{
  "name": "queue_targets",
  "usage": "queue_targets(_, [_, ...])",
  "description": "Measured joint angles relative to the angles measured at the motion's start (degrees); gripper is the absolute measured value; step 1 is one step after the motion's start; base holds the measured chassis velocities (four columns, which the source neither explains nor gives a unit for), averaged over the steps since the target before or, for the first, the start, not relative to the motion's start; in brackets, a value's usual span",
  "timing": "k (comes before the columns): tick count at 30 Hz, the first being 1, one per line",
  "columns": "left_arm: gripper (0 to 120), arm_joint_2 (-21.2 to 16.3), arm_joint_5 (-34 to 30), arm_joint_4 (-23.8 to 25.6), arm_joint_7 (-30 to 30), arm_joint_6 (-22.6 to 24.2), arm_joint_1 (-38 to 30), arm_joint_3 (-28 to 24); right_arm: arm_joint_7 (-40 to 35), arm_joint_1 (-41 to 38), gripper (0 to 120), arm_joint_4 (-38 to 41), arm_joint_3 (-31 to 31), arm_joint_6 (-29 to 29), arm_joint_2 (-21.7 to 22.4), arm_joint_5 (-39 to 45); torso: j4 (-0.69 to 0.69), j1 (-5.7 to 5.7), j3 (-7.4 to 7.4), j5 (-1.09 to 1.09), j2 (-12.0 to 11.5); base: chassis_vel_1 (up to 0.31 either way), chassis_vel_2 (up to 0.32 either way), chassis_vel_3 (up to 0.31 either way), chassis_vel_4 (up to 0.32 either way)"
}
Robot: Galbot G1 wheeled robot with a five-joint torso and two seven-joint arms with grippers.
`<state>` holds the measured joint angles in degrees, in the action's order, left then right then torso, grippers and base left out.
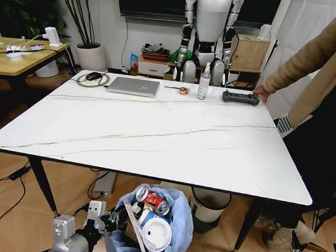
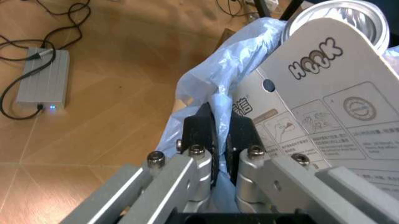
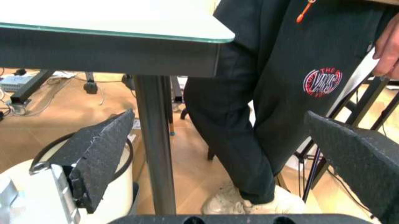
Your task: Pick up the trash bin and place the trash from the table into it.
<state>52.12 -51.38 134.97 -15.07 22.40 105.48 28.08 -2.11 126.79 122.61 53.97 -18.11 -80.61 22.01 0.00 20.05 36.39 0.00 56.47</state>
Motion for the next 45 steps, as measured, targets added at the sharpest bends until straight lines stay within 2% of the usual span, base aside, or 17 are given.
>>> queue_targets(21, [0,2.8,1.5,-1.9,1.0,-0.5,-0.1,0.1,0.0,0.0,100,0.0,0.0,0.0,0.0,0.0,0.00,-2.53,-3.28,0.00,-5.8,0.000,0.000,0.000,0.000])
queue_targets(45, [0,2.6,1.6,-3.5,1.4,-1.0,-1.0,0.5,0.0,0.0,100,0.0,0.0,0.0,0.0,0.0,0.00,-5.07,-6.72,0.00,-11.8,0.000,0.000,0.000,0.000])
